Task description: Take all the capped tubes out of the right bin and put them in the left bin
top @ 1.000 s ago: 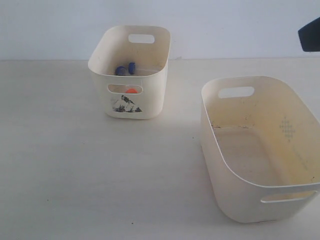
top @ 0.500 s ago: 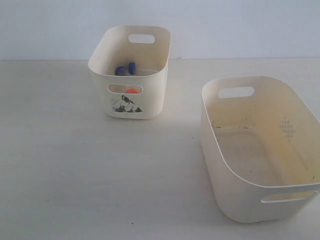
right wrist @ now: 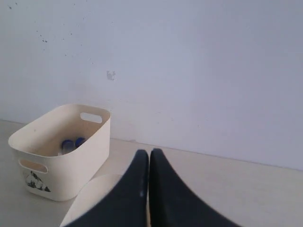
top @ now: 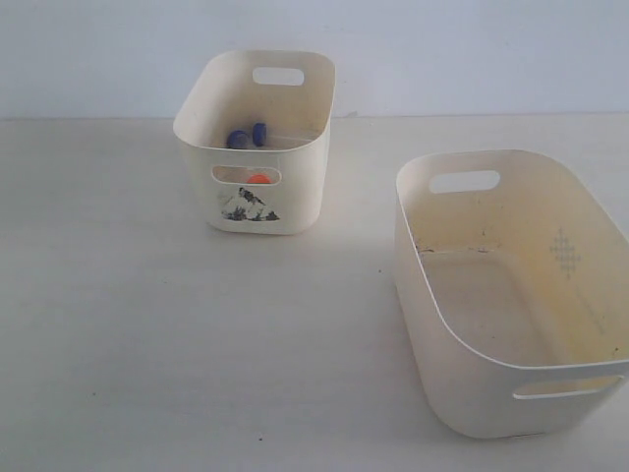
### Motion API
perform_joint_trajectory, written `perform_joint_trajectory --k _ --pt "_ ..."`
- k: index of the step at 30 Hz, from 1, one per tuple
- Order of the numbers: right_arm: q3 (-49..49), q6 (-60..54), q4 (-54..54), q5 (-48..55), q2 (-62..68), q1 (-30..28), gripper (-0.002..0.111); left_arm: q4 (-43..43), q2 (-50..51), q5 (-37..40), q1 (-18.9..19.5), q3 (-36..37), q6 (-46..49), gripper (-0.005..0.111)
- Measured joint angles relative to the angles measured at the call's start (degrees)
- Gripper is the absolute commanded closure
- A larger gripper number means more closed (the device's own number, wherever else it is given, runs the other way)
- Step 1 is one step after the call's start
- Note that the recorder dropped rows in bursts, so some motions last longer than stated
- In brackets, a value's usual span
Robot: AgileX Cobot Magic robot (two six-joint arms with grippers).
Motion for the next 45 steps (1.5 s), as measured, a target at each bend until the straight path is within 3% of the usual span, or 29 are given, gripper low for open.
perform_joint_trajectory --k 21,29,37,45 --pt "3.9 0.0 0.4 0.2 -3.7 0.0 0.109 0.0 0.0 0.0 0.0 0.0 0.0 0.102" --pt "16.5 1.5 -0.9 -4.8 -9.2 0.0 0.109 0.0 0.0 0.0 0.0 0.0 0.0 0.102" --pt "29.8 15.6 -10.8 -9.7 -16.5 0.0 0.109 0.0 0.0 0.0 0.0 0.0 0.0 0.102" --pt "37.1 16.1 -11.8 -14.4 -18.3 0.0 0.109 0.0 0.0 0.0 0.0 0.0 0.0 0.102"
